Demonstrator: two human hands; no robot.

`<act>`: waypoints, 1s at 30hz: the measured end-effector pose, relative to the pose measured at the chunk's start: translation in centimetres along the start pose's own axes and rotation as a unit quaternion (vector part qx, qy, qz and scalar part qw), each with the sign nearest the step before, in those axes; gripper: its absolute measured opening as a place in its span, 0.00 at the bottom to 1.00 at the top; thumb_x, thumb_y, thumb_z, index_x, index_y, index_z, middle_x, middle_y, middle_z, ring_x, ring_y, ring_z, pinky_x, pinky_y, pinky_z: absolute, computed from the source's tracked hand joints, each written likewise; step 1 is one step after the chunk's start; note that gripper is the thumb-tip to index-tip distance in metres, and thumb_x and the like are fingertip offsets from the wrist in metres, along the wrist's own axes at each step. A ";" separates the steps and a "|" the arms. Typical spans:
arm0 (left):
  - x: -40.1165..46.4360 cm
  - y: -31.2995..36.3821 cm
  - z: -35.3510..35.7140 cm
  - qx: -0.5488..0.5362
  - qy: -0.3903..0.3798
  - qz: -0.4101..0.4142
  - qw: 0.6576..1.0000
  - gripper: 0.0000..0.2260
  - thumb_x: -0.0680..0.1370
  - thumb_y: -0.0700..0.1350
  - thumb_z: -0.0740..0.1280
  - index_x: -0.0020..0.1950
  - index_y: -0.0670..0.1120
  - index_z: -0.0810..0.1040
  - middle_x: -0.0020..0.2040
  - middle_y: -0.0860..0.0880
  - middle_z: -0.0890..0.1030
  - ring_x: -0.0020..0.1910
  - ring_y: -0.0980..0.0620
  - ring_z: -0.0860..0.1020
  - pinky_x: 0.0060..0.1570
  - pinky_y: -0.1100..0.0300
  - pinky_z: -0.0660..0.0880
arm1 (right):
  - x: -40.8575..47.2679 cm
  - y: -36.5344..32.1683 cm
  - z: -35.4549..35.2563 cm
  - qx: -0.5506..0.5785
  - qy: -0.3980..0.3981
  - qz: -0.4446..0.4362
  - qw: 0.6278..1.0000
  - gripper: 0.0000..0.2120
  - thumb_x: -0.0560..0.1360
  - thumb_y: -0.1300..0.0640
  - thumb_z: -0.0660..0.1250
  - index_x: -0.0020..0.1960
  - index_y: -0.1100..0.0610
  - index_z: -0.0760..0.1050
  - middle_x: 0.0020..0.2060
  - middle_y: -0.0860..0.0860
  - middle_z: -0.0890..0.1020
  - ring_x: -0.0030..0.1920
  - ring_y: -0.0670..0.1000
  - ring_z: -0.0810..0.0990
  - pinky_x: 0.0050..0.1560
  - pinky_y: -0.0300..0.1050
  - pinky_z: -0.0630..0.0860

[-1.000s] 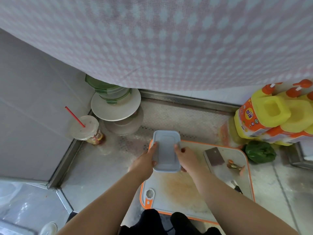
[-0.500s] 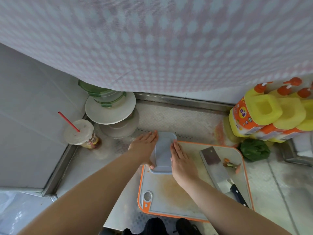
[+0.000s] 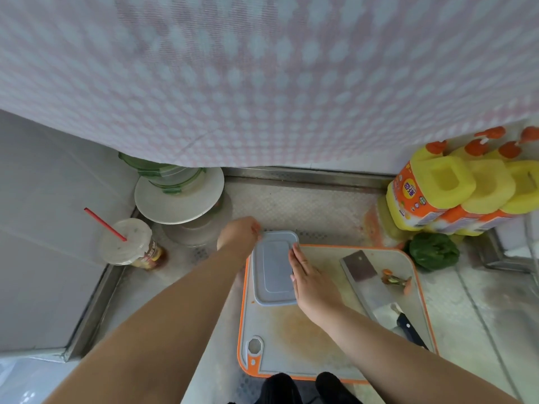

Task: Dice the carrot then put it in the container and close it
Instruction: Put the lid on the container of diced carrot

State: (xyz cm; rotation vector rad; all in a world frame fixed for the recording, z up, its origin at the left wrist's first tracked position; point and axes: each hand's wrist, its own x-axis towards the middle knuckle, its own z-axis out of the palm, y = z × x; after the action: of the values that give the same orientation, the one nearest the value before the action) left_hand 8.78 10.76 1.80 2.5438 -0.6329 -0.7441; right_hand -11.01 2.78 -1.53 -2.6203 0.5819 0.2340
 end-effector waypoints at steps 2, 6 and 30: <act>0.4 -0.1 0.3 -0.015 -0.002 -0.007 1.000 0.07 0.78 0.45 0.68 0.54 0.49 0.83 0.51 0.49 0.82 0.52 0.47 0.79 0.47 0.60 0.71 | 0.1 0.3 0.4 -0.004 0.017 -0.007 1.000 0.26 0.84 0.53 0.47 0.79 0.54 0.43 0.72 0.40 0.32 0.70 0.48 0.65 0.64 0.41 0.64; 1.1 -0.4 0.7 -0.025 -0.011 -0.019 0.999 0.07 0.78 0.44 0.69 0.53 0.47 0.85 0.50 0.49 0.84 0.51 0.49 0.80 0.47 0.62 0.71 | 0.3 0.6 1.2 -0.007 0.033 -0.014 0.999 0.26 0.83 0.53 0.47 0.79 0.54 0.44 0.74 0.41 0.34 0.72 0.48 0.63 0.65 0.43 0.65; -6.2 4.6 3.9 -0.087 0.152 0.108 0.979 0.15 0.81 0.44 0.64 0.68 0.50 0.74 0.66 0.50 0.73 0.66 0.49 0.67 0.63 0.57 0.66 | -4.6 10.9 -4.8 0.020 0.143 0.300 0.943 0.23 0.77 0.49 0.65 0.72 0.46 0.66 0.73 0.55 0.62 0.69 0.60 0.63 0.66 0.53 0.64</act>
State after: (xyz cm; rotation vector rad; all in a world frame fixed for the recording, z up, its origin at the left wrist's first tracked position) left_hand 0.42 9.25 3.52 2.3145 -0.6919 -0.3119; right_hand -19.55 -6.56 -0.32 -2.3787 1.4666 0.0182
